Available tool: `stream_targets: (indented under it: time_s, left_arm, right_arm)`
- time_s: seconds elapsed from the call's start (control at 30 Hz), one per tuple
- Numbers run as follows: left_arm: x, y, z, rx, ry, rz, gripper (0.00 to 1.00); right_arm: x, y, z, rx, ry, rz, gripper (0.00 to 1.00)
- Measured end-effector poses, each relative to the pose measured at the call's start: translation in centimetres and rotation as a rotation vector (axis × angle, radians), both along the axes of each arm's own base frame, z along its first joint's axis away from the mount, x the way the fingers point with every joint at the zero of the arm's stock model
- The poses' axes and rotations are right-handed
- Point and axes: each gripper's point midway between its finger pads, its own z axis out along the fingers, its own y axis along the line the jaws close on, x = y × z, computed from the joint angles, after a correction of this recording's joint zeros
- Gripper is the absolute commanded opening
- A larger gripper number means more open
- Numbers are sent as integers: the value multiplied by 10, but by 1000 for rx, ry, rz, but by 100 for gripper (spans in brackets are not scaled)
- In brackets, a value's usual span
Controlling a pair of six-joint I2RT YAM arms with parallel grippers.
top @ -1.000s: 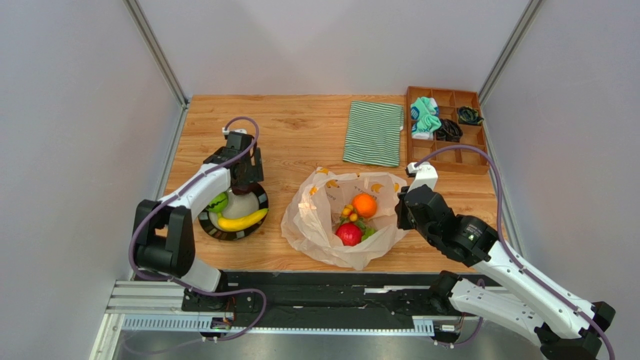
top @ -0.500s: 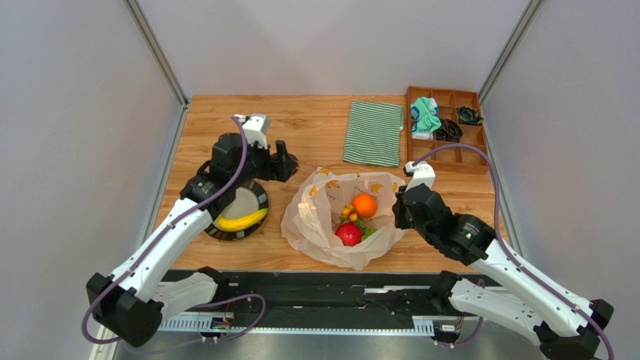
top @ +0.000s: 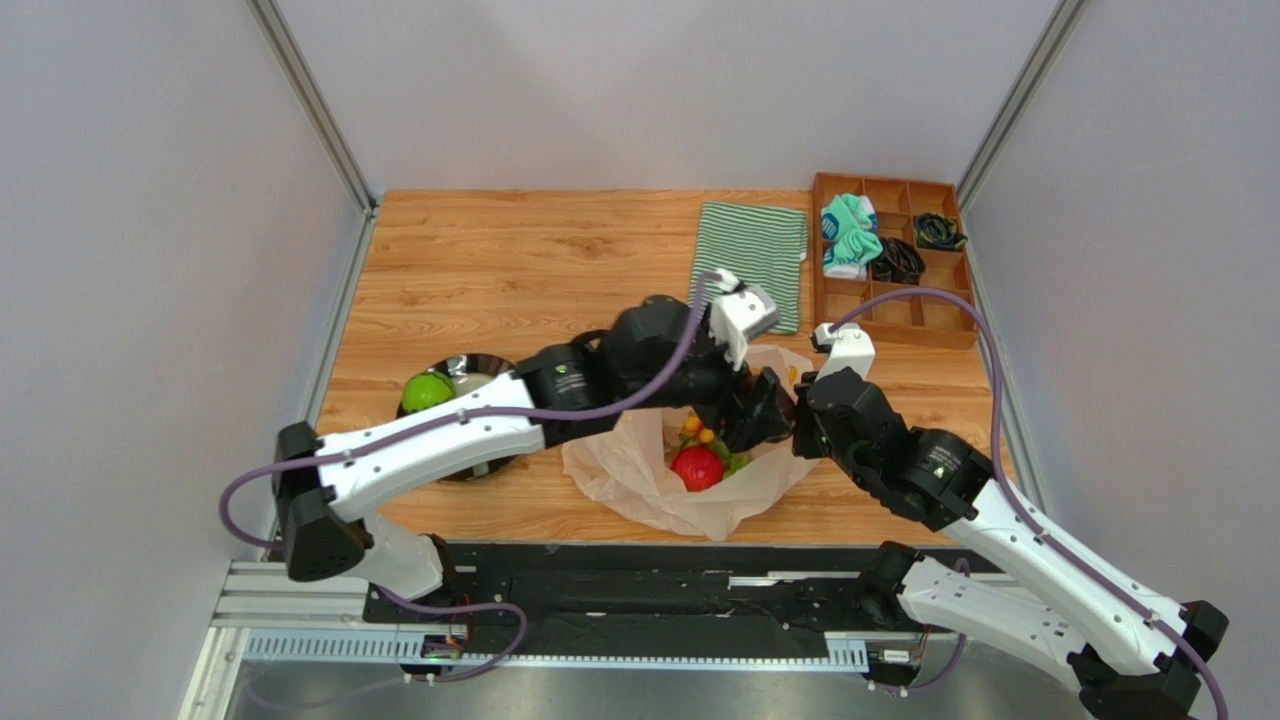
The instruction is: Place the fruits into the plastic bag
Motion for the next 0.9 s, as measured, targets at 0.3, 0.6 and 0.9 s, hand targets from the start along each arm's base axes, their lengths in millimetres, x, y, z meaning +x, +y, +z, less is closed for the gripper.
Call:
stream_targets:
  time_s: [0.3, 0.6, 0.9]
  left_arm:
    - [16, 8, -156, 421, 149, 133, 74]
    - [25, 20, -166, 456, 153, 229, 85]
    - [28, 23, -169, 465, 152, 257, 98]
  right_arm:
    - [-2, -7, 1, 6, -11, -17, 1]
    - [-2, -7, 1, 5, -10, -17, 1]
    - [-2, -7, 1, 5, -10, -16, 1]
